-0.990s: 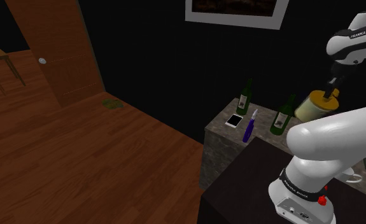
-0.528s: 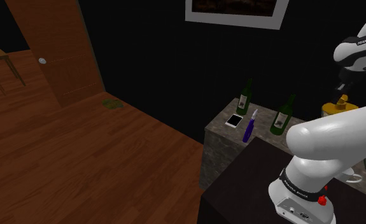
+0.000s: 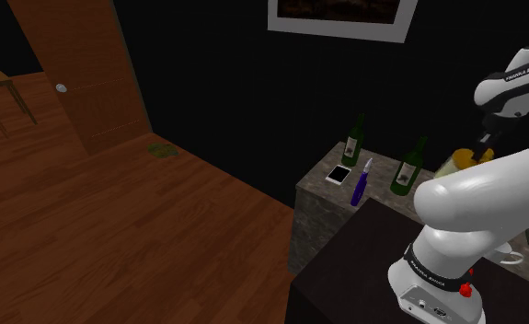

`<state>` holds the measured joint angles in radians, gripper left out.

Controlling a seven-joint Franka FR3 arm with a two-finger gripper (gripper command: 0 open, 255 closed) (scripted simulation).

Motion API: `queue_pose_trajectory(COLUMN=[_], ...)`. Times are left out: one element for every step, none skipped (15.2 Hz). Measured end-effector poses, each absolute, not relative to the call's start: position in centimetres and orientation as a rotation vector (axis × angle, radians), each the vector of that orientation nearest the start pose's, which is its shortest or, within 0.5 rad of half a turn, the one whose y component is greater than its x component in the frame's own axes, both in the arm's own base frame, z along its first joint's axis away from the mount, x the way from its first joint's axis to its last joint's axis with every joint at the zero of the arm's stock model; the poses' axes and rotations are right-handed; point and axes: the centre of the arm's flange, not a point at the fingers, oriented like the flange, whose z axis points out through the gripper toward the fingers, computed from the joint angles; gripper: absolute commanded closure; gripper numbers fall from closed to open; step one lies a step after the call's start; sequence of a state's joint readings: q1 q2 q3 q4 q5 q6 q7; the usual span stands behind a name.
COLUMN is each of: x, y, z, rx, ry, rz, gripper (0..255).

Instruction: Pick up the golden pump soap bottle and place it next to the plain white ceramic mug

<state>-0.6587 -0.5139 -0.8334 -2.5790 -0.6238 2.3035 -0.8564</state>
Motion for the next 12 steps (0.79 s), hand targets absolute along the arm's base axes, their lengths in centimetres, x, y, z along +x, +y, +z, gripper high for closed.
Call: queue_pose_trajectory(x=[2.8,2.8,2.8,2.8,2.8,2.8,2.8,2.9,2.8,2.7,2.7,2.7], y=[-42.1,-42.0,-42.0,-42.0,-42.0,-42.0,-42.0,-42.1,-42.1,-42.1,-42.1,-42.1], z=[38.3,37.8,37.2,36.7,36.3,35.7,35.2,34.6,34.0,33.4,32.9,32.5], rx=[-3.313,-3.313,-3.313,-3.313,-3.313,-3.312,-3.312,-3.312,-3.312,-3.312,-3.313,-3.313], ry=[0.324,0.324,0.324,0.324,0.324,0.324,0.324,0.324,0.324,0.324,0.324,0.323], rz=[0.065,0.064,0.065,0.065,0.064,0.065,0.065,0.065,0.065,0.065,0.064,0.064], gripper=[255,255,255,255,255,255,255,255,255,255,255,255])
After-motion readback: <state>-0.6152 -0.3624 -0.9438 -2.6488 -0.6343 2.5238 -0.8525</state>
